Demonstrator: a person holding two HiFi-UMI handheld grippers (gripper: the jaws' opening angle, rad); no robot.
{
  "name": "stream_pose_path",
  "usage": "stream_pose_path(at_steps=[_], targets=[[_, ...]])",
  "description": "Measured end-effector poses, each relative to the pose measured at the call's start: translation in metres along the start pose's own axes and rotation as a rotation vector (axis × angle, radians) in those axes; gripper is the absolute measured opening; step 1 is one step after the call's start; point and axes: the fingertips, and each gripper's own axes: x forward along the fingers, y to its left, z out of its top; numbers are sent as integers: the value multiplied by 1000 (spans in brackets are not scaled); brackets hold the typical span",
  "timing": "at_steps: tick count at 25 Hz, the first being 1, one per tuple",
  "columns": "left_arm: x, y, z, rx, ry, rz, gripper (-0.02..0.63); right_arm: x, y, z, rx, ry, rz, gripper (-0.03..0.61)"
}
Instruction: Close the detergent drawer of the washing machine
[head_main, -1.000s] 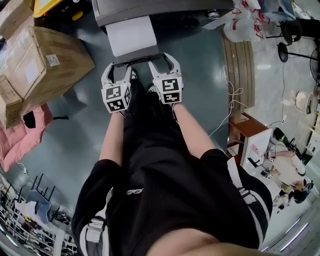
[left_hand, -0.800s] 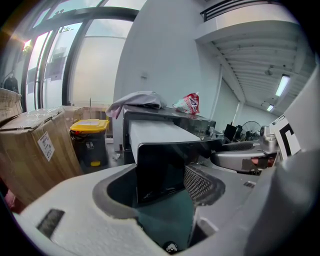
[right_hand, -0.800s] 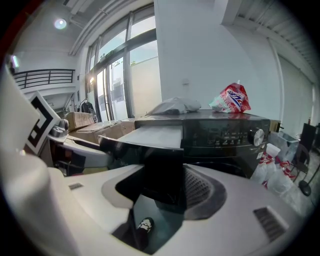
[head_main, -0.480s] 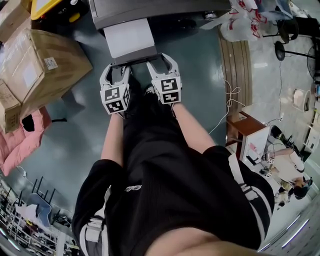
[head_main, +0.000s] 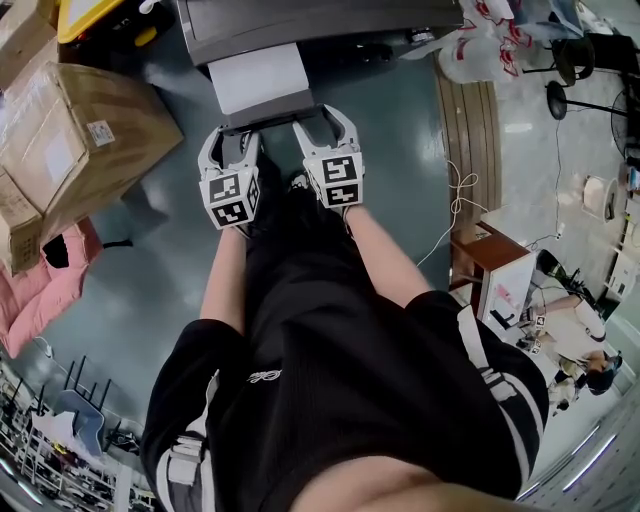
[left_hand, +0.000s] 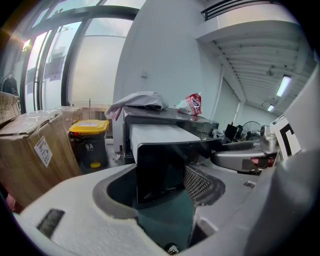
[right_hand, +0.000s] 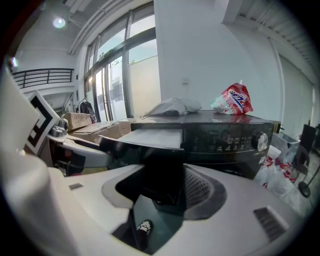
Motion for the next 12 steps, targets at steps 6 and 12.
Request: stream_pose_path(at_steps=[6,12], targets=[[8,5,6,-3,5,-6,291,9,-2,5,-2,8,-2,232],[14,9,12,-3,13,-8,290,16,-4,11,5,5,-7,232]])
